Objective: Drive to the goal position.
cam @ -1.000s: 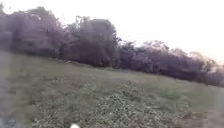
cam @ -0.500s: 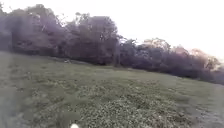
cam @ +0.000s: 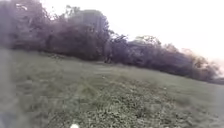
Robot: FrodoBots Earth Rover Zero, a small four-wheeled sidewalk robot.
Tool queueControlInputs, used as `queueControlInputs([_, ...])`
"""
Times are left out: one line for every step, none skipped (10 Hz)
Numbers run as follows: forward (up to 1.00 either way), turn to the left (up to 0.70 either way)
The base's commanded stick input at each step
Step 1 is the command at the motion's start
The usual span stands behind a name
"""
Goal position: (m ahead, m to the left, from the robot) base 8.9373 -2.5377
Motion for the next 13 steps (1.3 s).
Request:
queueControlInputs([0.85,-0.04])
queueControlInputs([0.85,0.00])
queueControlInputs([0.85,0.00])
queueControlInputs([0.85,0.00])
queueControlInputs([0.85,0.00])
queueControlInputs([0.85,0.00])
queueControlInputs([0.85,0.00])
queueControlInputs([0.85,0.00])
queueControlInputs([0.85,0.00])
queueControlInputs([0.85,0.00])
queueControlInputs([0.85,0.00])
queueControlInputs([0.85,0.00])
queueControlInputs([0.85,0.00])
